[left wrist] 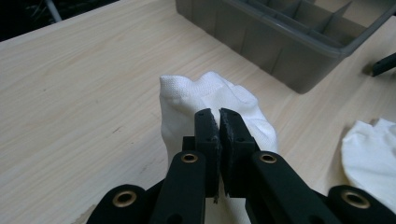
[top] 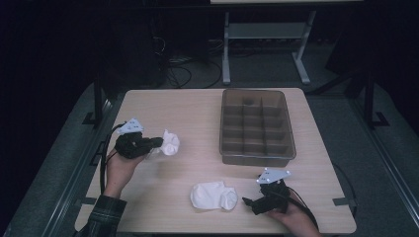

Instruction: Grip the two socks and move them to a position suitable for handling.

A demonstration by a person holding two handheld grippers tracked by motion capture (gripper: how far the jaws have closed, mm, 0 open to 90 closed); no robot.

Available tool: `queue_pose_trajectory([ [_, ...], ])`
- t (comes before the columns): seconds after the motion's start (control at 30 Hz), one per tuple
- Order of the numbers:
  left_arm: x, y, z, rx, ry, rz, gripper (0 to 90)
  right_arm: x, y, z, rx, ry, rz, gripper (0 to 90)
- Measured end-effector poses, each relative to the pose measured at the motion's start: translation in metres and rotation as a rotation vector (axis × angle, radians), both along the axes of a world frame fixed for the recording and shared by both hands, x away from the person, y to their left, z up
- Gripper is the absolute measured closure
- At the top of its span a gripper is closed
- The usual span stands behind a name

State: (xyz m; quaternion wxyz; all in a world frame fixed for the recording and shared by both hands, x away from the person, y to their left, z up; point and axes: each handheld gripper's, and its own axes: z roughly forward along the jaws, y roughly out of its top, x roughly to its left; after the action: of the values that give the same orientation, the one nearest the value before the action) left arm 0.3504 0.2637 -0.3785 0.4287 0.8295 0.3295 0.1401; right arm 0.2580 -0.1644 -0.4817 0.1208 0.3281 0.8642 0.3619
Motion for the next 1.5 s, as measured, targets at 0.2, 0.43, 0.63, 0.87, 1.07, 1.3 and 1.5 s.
queue_pose_trajectory([
  [0.2,-0.006,-0.008,0.001,0.007,-0.002,-0.027,87.0,0.0,0.0,0.0,0.0,-0.001,0.0,2.4],
  [0.43,-0.012,-0.019,0.002,0.006,-0.006,-0.057,86.9,0.0,0.0,0.0,0.002,0.002,-0.001,2.4],
  [0.63,-0.018,-0.032,0.003,0.022,-0.004,-0.104,87.0,0.0,0.0,0.0,0.001,0.001,0.0,2.3],
  [0.87,-0.023,-0.052,0.0,0.036,0.005,-0.163,87.0,0.0,0.0,0.0,0.0,-0.002,0.001,2.3],
  [1.07,-0.029,-0.067,0.0,0.046,0.008,-0.209,87.0,0.0,0.0,0.0,0.0,-0.003,0.003,2.3],
  [1.3,-0.034,-0.079,-0.001,0.049,0.011,-0.249,87.0,0.0,0.0,0.0,0.004,-0.001,0.002,2.3],
  [1.5,-0.038,-0.09,-0.003,0.042,0.021,-0.283,86.9,0.0,0.0,0.0,0.004,0.0,0.001,2.4],
])
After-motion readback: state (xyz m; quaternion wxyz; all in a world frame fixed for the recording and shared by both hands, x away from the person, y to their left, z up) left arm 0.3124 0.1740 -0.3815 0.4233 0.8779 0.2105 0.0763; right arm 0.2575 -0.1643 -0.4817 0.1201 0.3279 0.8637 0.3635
